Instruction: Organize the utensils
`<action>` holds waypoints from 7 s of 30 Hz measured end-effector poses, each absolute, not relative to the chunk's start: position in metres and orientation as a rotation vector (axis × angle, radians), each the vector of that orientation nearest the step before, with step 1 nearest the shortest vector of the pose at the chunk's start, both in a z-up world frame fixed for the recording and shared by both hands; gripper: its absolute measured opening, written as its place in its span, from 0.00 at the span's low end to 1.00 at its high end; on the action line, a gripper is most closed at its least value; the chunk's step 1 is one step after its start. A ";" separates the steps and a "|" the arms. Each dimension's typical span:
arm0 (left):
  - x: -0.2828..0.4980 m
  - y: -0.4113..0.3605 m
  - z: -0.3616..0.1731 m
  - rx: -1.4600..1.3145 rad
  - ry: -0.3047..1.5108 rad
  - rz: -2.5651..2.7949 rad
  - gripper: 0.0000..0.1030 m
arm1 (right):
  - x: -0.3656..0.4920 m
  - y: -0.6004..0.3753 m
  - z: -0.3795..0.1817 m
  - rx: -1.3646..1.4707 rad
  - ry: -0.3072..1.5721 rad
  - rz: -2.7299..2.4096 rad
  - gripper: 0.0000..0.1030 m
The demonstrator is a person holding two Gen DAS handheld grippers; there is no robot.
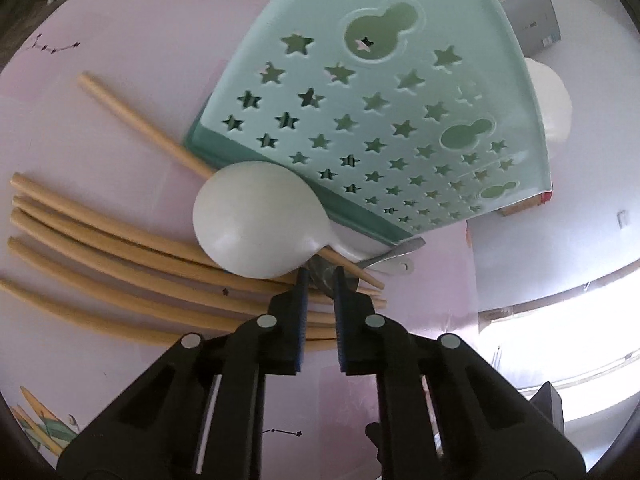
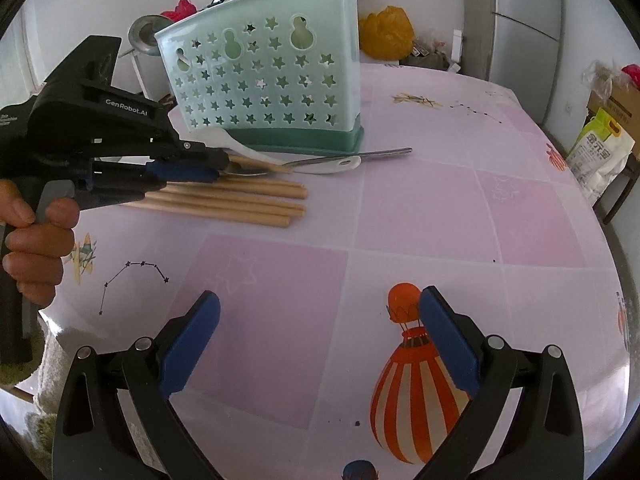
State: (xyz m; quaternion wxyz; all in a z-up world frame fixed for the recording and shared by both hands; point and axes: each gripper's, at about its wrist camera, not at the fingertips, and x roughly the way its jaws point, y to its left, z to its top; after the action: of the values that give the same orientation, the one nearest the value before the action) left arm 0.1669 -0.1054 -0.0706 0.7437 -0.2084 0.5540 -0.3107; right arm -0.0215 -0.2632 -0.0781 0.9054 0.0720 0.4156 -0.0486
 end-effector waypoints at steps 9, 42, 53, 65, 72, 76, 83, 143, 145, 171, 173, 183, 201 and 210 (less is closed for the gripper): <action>0.141 -0.088 -0.057 -0.480 1.177 -0.692 0.00 | -0.023 -0.265 -0.077 0.163 0.854 -0.097 0.94; 0.105 -0.054 -0.082 -0.465 1.179 -0.653 0.16 | -0.018 -0.259 -0.079 0.143 0.863 -0.143 0.94; 0.086 -0.077 -0.073 -0.203 1.022 -0.582 0.08 | -0.020 -0.258 -0.080 0.130 0.836 -0.159 0.94; 0.076 -0.042 -0.065 -0.150 0.969 -0.575 0.04 | -0.031 -0.269 -0.037 0.125 0.713 -0.103 0.78; 0.062 -0.010 -0.063 -0.152 0.936 -0.580 0.02 | 0.005 -0.260 -0.003 0.105 0.678 0.109 0.57; 0.055 0.003 -0.060 -0.119 0.885 -0.593 0.01 | 0.042 -0.250 -0.008 0.063 0.744 0.242 0.46; 0.051 0.022 -0.058 -0.086 0.837 -0.581 0.00 | 0.087 -0.226 -0.030 -0.095 0.873 0.310 0.40; 0.046 0.054 -0.061 -0.200 0.778 -0.556 0.00 | 0.106 -0.142 -0.029 -0.675 0.593 0.102 0.04; 0.043 0.052 -0.055 -0.178 0.757 -0.546 0.00 | 0.096 -0.146 -0.020 -0.671 0.558 0.082 0.04; 0.042 0.011 0.147 0.033 0.219 -0.553 0.00 | -0.012 -0.239 0.077 -0.237 0.336 -0.088 0.03; 0.046 -0.002 0.160 0.083 0.177 -0.545 0.00 | -0.014 -0.248 0.076 -0.217 0.332 -0.091 0.04; 0.109 -0.083 0.168 0.387 0.192 -0.512 0.00 | -0.026 -0.275 0.067 -0.139 0.337 -0.100 0.04; 0.192 -0.124 0.119 0.244 0.502 -0.670 0.04 | -0.022 -0.304 0.060 0.032 0.378 -0.049 0.04; 0.185 -0.080 0.128 -0.011 0.438 -0.700 0.08 | -0.015 -0.315 0.061 0.138 0.394 -0.010 0.04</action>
State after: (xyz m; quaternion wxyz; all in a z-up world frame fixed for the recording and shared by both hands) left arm 0.1852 -0.0805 0.1284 0.9159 -0.0056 0.2129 -0.3403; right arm -0.0145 -0.3149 0.0611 0.9783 0.0683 0.1955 -0.0050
